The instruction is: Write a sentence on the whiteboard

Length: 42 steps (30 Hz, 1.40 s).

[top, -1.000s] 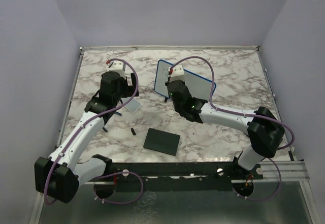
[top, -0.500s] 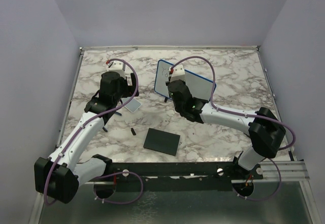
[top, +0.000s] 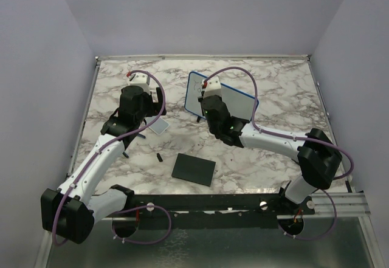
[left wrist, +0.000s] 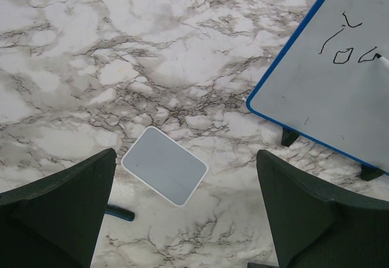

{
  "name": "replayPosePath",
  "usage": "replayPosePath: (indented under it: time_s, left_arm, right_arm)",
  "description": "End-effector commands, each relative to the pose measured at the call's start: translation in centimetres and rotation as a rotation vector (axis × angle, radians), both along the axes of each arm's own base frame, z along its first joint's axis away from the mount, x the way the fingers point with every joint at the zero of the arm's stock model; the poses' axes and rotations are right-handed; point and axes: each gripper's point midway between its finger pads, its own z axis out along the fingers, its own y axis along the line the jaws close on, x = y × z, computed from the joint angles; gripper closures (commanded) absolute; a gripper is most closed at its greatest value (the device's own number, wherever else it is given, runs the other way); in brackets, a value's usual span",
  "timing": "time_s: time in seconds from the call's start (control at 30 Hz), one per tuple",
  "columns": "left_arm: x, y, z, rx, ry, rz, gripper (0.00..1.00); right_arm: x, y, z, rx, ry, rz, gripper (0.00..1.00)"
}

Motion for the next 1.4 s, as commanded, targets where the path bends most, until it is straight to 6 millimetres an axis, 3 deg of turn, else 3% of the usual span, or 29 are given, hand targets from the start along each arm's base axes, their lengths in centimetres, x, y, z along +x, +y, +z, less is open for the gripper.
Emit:
replayPosePath:
  time_s: [0.0,1.0,1.37]
  left_arm:
    - [-0.3,-0.3,0.4,0.000,-0.021,-0.023,0.01]
    - [-0.3,-0.4,0.5,-0.001,-0.022,-0.025,0.01]
    - [-0.3,-0.4,0.5,-0.002,-0.023,-0.025,0.01]
  right_arm:
    - [0.7,-0.2,1.8,0.026,-0.044,-0.024,1.00]
    - [0.5,-1.9,3.8,0.051,-0.103,-0.075,1.00]
    - [0.4,-1.2,1.9,0.032,-0.055,-0.045,1.00]
